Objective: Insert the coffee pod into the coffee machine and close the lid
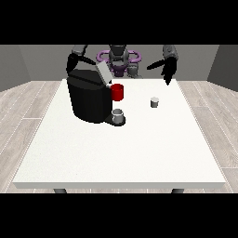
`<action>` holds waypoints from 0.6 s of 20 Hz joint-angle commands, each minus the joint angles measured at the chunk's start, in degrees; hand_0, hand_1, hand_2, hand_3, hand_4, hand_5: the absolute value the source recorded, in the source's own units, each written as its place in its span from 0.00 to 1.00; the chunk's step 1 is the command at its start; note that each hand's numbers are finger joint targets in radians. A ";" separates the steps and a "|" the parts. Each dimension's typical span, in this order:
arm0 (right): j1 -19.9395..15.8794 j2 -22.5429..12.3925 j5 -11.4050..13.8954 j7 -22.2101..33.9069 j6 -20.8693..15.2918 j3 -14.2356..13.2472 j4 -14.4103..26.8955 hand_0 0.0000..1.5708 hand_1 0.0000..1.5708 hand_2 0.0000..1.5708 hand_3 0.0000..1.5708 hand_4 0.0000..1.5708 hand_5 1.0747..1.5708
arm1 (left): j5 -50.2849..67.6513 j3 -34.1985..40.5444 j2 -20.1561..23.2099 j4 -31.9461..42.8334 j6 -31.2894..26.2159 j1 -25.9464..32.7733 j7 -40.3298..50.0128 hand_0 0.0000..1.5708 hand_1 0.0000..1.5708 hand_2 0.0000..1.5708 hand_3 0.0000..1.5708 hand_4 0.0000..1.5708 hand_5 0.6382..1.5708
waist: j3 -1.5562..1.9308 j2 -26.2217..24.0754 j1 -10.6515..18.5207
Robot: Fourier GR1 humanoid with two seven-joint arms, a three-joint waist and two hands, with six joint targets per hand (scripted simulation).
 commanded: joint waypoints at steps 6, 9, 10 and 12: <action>-1.83 2.48 3.34 -1.44 -1.59 3.77 -1.25 0.00 0.00 0.00 0.00 0.00 1.00 | -5.82 1.41 6.72 15.11 -3.41 -10.36 0.09 0.00 0.00 0.00 0.00 0.00 1.00 | 0.04 5.92 -4.60; -3.22 2.72 1.29 -0.81 -0.86 2.27 -0.54 0.00 0.00 0.00 0.00 0.00 1.00 | -7.40 1.47 8.07 19.63 -4.36 -12.58 -3.18 0.00 0.00 0.00 0.00 0.00 1.00 | 0.04 7.93 -4.38; -4.45 4.35 3.78 3.93 -3.09 4.42 -3.37 0.00 0.00 0.00 0.00 0.00 1.00 | -10.25 -0.71 5.73 21.88 -1.58 -11.41 -5.85 0.00 0.00 0.00 0.00 0.00 1.00 | 0.00 7.59 -4.05; -5.84 3.95 4.25 5.22 -3.38 3.32 -1.16 0.00 0.00 0.00 0.00 0.00 1.00 | -12.39 -1.51 5.50 23.20 -0.69 -13.81 -4.38 0.00 0.00 0.00 0.00 0.00 1.00 | 0.02 7.64 -3.40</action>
